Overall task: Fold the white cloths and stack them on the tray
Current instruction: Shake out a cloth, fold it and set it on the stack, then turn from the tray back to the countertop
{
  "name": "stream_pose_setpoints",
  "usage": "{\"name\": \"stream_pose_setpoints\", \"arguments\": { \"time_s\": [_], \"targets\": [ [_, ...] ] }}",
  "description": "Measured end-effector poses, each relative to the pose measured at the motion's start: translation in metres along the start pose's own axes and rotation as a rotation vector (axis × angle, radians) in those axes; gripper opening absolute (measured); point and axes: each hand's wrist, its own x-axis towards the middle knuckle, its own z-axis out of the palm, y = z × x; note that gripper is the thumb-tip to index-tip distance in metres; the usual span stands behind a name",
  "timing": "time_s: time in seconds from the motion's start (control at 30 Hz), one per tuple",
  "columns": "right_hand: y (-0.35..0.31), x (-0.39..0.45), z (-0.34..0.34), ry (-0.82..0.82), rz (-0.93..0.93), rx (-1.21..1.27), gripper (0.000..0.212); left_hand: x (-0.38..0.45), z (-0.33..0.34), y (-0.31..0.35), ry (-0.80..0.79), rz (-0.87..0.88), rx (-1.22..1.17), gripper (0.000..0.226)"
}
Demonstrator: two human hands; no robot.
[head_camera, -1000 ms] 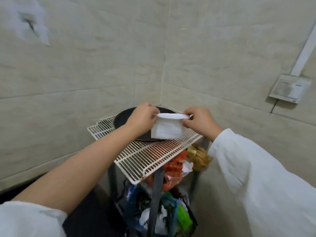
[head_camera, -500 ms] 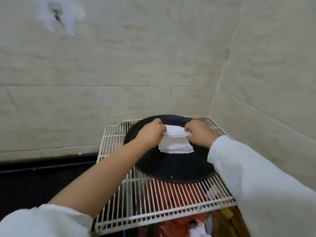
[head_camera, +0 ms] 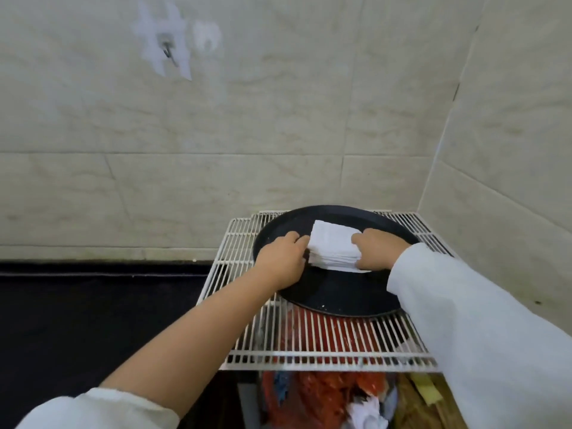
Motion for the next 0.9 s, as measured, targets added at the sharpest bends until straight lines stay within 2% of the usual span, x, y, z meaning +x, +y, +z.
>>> {"name": "stream_pose_setpoints", "arguments": {
  "time_s": [0.17, 0.33, 0.5, 0.63, 0.9],
  "targets": [
    [-0.088, -0.021, -0.040, 0.212, -0.166, 0.057, 0.035, -0.074, -0.038, -0.076, 0.094, -0.222, 0.031, 0.034],
    [-0.252, -0.047, -0.044, 0.344, -0.453, 0.134, 0.038, -0.220, -0.064, -0.182, 0.146, -0.530, 0.106, 0.037],
    [-0.438, -0.093, -0.033, 0.299, -0.729, 0.185, 0.039, -0.386, -0.081, -0.277, 0.153, -0.852, 0.146, 0.041],
    [-0.570, -0.136, -0.021, 0.319, -0.934, 0.169, 0.050, -0.501, -0.086, -0.335, 0.155, -1.092, 0.172, 0.042],
    [-0.794, -0.160, 0.007, 0.202, -1.203, 0.191, 0.050, -0.655, -0.072, -0.461, 0.147, -1.417, 0.165, 0.044]
  ]
}}
